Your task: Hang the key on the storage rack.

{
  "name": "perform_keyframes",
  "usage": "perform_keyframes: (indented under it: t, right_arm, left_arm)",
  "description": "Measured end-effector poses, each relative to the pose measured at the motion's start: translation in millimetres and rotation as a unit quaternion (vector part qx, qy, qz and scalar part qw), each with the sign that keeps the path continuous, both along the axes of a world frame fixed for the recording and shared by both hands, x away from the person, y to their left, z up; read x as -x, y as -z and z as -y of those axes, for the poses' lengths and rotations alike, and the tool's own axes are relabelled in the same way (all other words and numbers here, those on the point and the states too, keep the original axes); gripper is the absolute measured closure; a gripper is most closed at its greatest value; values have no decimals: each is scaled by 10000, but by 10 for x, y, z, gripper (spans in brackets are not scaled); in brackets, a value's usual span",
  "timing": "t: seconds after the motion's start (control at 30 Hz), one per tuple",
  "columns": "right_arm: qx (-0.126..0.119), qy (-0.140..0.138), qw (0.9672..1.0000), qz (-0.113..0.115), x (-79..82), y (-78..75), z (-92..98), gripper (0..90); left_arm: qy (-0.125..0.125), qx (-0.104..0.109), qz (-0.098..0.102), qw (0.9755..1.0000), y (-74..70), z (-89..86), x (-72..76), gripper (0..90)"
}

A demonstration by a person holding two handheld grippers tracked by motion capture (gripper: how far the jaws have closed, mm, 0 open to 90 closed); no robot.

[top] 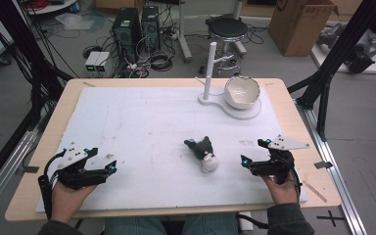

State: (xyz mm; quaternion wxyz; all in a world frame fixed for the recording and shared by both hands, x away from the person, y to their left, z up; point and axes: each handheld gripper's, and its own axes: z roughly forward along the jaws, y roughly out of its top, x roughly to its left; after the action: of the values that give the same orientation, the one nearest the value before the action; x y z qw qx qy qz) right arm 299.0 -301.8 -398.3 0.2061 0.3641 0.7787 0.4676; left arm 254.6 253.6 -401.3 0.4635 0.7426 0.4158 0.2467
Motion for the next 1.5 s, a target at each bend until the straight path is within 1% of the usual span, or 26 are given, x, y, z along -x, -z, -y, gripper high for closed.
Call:
perform_keyframes:
  t: [0.37, 0.63, 0.67, 0.77, 0.87, 1.03, 1.07, 1.17, 1.27, 1.5]
  right_arm:
    - [-48, -6, 10000, -69, -13, 10, 4, 97]
    - [-108, -4, 9999, -75, -6, 6, 17, 97]
    - [-128, -20, 9999, -47, -10, 5, 14, 98]
    - [-136, -30, 9999, -84, -13, 3, 3, 97]
    - [-131, -64, 9999, -65, -17, -2, -13, 97]
    - [-162, -85, 9998, -79, -19, -21, -29, 98]
    - [-167, -99, 9998, -39, -24, -29, -30, 98]
    - [-179, -95, 9998, -40, -27, -39, -35, 98]
    - [-219, -116, 9997, -89, -35, -56, -48, 98]
    - [-196, -169, 9997, -50, -45, -107, -114, 97]
  left_arm:
    - [10, 15, 26, 10000, -2, -4, 0, 191]
    - [33, -11, 32, 10000, -2, 2, -4, 190]
    - [30, 0, 32, 10000, -1, 2, -4, 191]
    - [20, 5, 34, 10000, 0, 0, 0, 191]
    - [21, 22, 48, 10000, -4, -4, 7, 190]
    - [17, -4, 52, 10000, -8, -5, 21, 190]
    - [5, 14, 60, 10000, -8, -2, 25, 190]
    - [6, 18, 66, 10000, -9, -4, 32, 190]
    - [9, 12, 77, 10000, -10, -8, 35, 190]
    - [13, 5, 69, 10000, -11, -9, 48, 190]
